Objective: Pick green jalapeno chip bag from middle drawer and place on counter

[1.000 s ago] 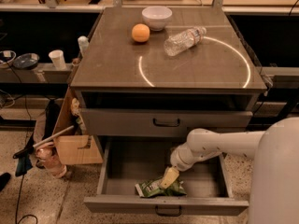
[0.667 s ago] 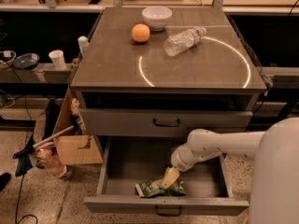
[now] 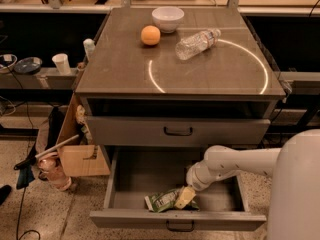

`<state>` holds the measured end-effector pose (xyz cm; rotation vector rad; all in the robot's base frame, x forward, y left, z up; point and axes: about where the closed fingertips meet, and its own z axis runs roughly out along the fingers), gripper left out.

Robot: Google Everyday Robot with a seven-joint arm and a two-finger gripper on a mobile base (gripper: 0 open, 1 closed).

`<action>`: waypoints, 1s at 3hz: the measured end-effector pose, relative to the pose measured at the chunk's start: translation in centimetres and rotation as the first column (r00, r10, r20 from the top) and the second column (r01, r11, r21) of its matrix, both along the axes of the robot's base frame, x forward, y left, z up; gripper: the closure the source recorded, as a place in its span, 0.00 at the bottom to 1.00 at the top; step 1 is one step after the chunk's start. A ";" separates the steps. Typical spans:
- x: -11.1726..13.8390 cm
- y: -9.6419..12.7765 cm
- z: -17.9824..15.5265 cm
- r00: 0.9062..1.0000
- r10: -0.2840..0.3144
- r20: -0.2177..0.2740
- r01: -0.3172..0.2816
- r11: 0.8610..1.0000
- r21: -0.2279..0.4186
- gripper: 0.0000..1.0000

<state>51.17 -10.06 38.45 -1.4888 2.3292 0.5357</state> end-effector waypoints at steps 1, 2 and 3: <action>0.1 0.1 -0.6 1.000 0.001 -0.009 0.000 1.000 0.004 0.00; 0.1 0.1 -0.7 1.000 0.001 -0.009 -0.001 1.000 0.004 0.16; 0.1 0.1 -0.7 1.000 0.001 -0.009 -0.001 1.000 0.004 0.39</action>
Offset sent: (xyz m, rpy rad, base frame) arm 0.0005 0.0012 -0.0061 0.0039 0.0082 0.0005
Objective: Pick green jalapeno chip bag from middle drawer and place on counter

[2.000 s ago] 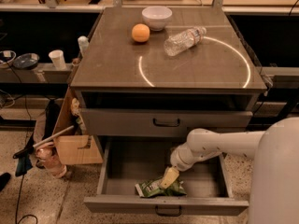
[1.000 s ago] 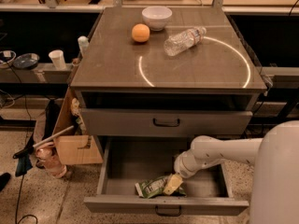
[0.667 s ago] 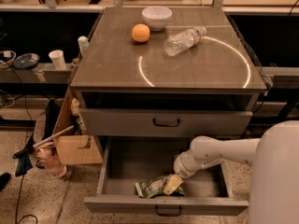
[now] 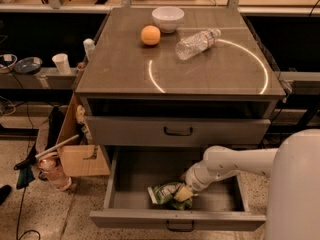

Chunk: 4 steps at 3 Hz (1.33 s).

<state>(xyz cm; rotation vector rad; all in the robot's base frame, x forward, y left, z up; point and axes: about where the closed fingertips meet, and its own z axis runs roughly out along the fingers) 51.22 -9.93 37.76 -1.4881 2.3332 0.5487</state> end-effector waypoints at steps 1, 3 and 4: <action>0.0 0.0 0.0 1.000 0.000 0.000 0.000 1.000 0.000 0.62; 0.0 0.0 0.0 1.000 0.000 0.000 0.000 1.000 0.000 1.00; 0.0 0.0 0.0 1.000 0.000 0.000 0.000 1.000 0.000 1.00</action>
Offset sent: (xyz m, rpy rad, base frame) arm 0.0000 0.0000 0.0000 0.0000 0.0000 0.0000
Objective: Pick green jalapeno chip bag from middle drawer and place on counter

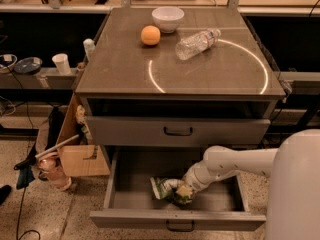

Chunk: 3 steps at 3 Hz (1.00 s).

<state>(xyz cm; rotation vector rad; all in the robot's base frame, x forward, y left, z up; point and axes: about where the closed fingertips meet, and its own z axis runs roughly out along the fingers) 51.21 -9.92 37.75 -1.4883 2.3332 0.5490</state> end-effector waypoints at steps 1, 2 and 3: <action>-0.1 0.0 0.7 1.000 0.001 0.002 -0.001 1.000 0.028 1.00; -0.2 -0.1 2.9 1.000 0.006 0.004 -0.006 0.997 0.070 1.00; -0.3 -0.3 5.5 1.000 0.018 0.010 -0.019 0.994 0.107 1.00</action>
Offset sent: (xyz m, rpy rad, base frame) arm -0.0021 -0.0069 0.0583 0.1207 -0.0064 0.0079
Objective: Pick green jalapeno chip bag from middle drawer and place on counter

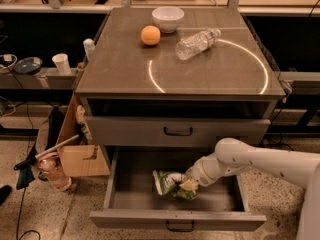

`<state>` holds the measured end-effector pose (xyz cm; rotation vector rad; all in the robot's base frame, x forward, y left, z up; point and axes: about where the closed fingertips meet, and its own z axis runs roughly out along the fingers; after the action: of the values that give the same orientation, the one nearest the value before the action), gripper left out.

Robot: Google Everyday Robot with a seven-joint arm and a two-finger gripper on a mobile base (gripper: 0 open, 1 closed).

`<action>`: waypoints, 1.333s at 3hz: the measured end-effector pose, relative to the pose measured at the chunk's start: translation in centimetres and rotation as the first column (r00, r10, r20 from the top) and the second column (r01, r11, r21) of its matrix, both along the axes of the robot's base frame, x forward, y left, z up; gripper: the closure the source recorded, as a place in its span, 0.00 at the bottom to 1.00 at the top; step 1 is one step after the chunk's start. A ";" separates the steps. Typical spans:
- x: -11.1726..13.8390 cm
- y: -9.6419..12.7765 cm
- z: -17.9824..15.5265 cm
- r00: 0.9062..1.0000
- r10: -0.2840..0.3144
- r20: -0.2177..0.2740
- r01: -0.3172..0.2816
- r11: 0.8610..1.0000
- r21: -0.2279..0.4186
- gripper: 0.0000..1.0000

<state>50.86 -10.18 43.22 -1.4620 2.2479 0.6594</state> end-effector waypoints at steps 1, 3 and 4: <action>-0.2 -0.3 2.8 1.000 0.020 0.009 -0.021 0.999 0.050 1.00; -1.5 -1.1 8.7 0.996 0.073 0.042 -0.078 0.990 0.117 1.00; -2.2 -1.4 12.3 0.992 0.095 0.084 -0.104 0.988 0.115 1.00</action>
Offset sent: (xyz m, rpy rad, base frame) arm -0.0091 -0.0144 0.0885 0.1199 -0.0368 0.0643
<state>48.70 -11.58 55.48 -1.5218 2.0510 0.7402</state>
